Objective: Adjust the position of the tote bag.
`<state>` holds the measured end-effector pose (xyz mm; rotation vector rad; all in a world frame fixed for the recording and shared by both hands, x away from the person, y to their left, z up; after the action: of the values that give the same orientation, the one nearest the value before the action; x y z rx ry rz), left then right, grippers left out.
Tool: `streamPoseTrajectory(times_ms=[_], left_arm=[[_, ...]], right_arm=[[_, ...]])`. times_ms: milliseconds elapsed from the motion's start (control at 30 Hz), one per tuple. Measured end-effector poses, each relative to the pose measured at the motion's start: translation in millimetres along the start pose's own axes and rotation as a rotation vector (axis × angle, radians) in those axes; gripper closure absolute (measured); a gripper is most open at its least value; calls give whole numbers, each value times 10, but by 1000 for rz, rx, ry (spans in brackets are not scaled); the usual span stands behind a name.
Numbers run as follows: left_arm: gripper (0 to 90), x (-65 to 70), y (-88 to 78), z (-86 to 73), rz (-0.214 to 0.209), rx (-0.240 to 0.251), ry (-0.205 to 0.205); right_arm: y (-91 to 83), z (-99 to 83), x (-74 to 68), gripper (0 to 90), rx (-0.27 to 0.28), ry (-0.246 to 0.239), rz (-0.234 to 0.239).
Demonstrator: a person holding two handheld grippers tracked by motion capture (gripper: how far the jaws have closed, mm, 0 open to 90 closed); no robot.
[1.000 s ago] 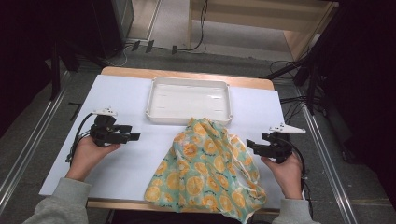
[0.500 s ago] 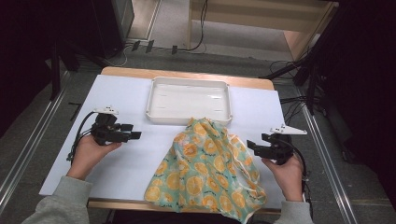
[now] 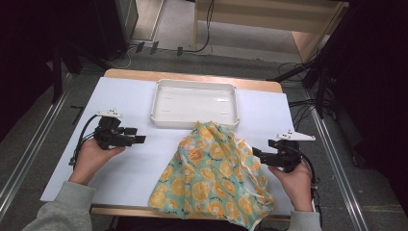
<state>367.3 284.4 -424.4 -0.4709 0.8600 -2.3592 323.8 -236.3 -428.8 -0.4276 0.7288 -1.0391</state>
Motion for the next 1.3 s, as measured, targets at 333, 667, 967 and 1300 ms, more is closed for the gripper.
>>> streamPoseTrajectory(times_ms=[333,667,967,1300], left_arm=[[392,-5,4,-2,-2,-5,0],[390,3,6,2,-9,-2,-3],[389,6,14,4,-15,-6,5],[387,12,21,7,-16,-11,7]], right_arm=[[-51,-26,-131,200,-5,-6,14],[-57,-57,-252,181,-30,-24,51],[0,-93,-251,178,-54,-54,77],[213,-163,-234,141,-94,-47,77]])
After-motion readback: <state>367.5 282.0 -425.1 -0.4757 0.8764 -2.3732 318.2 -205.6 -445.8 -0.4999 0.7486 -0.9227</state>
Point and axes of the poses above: each handheld gripper's, and its own axes: y roughly forward along the jaws, z roughly out of its top, x roughly to its right, the point moved 1 cm from there along y, roughly forward along the jaws, and after that the axes turned 14 degrees about y, right-handed, at the moved point
